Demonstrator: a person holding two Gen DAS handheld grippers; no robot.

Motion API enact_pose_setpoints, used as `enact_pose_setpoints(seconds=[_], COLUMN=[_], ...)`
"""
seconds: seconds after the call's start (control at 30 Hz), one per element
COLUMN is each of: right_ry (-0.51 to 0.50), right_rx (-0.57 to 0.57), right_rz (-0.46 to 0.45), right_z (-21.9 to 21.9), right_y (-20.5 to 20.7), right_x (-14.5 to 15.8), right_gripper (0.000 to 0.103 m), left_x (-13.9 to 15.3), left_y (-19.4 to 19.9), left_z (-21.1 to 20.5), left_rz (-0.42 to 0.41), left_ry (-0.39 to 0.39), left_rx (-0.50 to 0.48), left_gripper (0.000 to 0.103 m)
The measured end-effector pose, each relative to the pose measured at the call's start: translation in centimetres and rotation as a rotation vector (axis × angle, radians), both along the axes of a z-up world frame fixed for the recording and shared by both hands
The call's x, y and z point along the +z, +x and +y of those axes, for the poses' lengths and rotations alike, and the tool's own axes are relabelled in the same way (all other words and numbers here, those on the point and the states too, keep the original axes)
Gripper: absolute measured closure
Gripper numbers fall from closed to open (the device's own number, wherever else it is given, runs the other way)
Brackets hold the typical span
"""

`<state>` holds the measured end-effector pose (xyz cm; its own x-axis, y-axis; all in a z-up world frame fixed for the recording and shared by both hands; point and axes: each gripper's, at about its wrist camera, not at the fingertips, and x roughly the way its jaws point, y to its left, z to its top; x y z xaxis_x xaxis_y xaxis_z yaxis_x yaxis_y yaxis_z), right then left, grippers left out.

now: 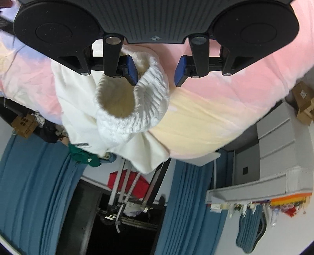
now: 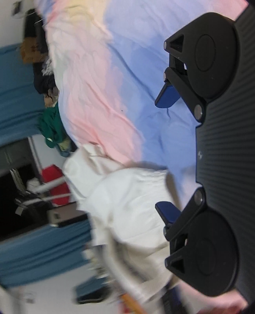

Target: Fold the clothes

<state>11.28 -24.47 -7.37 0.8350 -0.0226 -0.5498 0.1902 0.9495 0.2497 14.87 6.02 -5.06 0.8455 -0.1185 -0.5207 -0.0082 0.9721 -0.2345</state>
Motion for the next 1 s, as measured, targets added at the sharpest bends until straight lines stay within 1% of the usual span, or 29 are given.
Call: enact_pose_setpoints(seconds=[0.03,0.07,0.1,0.13,0.17,0.2,0.23,0.27,0.3,0.37,0.43,0.57,0.63,0.73,0.8,0.83,0.87,0.9,0.93,1.0], right_ry=[-0.03,-0.031,-0.028,-0.026,-0.064,-0.107,-0.151,-0.194,-0.209,-0.185,-0.148,-0.142,-0.149,-0.181,-0.156,-0.129,-0.114,-0.101,-0.082,-0.071], right_rx=[-0.013,-0.004,0.008,0.019,0.023,0.026,0.03,0.033,0.033,0.028,0.023,0.021,0.031,0.043,0.04,0.048,0.046,0.044,0.055,0.064], right_rz=[0.028,0.051,0.073,0.095,0.096,0.096,0.095,0.095,0.097,0.09,0.071,-0.069,-0.128,-0.129,-0.113,-0.101,-0.086,-0.07,-0.069,-0.075], right_z=[0.3,0.6,0.8,1.0,1.6,2.1,2.7,3.3,3.5,3.4,3.3,3.9,4.3,5.0,4.9,4.6,4.5,4.4,4.3,4.4], right_y=[0.6,1.3,2.0,2.6,3.2,3.7,4.2,4.7,5.0,5.5,5.8,6.2,6.4,6.8,7.0,7.2,7.3,7.3,7.2,6.9], right_x=[-0.3,-0.8,-1.2,-1.6,-1.9,-2.2,-2.5,-2.8,-3.2,-3.7,-4.1,-3.5,-3.0,-3.1,-3.3,-3.5,-3.6,-3.7,-3.6,-3.3], right_gripper=[0.0,0.003,0.003,0.004,0.008,0.012,0.021,0.026,0.027,0.027,0.03,0.04,0.045,0.047,0.051,0.059,0.069,0.072,0.079,0.08], left_x=[0.2,0.4,0.7,0.8,0.7,0.5,0.2,-0.1,-0.2,-0.3,-0.2,-0.5,-0.6,-1.0,-1.3,-1.5,-1.6,-1.8,-1.9,-2.1], left_y=[-0.7,-1.4,-2.1,-2.4,-2.5,-2.6,-2.4,-2.2,-2.1,-1.8,-1.8,-1.7,-1.5,-1.0,-0.8,-0.7,-0.5,-0.3,-0.2,0.0], left_z=[-0.1,-0.3,-0.4,-0.4,-0.5,-0.8,-0.9,-0.8,-0.8,-0.8,-1.4,-3.5,-4.4,-5.5,-6.0,-6.3,-6.5,-6.8,-6.9,-7.1], left_rz=[-0.005,-0.01,-0.014,-0.023,-0.032,-0.03,-0.018,0.0,0.016,0.035,0.026,-0.013,-0.026,-0.035,-0.044,-0.048,-0.049,-0.051,-0.055,-0.065], left_ry=[-0.008,-0.016,-0.023,-0.011,0.033,0.075,0.096,0.103,0.103,0.109,0.163,0.305,0.347,0.374,0.398,0.408,0.412,0.415,0.419,0.425], left_rx=[-0.005,-0.011,-0.016,-0.033,-0.038,-0.023,-0.014,-0.014,-0.02,-0.036,-0.042,-0.041,-0.041,-0.05,-0.044,-0.042,-0.045,-0.047,-0.048,-0.049], left_gripper=[0.052,0.046,0.043,0.042,0.041,0.04,0.04,0.04,0.04,0.038,0.034,0.033,0.033,0.033,0.033,0.033,0.033,0.033,0.032,0.031])
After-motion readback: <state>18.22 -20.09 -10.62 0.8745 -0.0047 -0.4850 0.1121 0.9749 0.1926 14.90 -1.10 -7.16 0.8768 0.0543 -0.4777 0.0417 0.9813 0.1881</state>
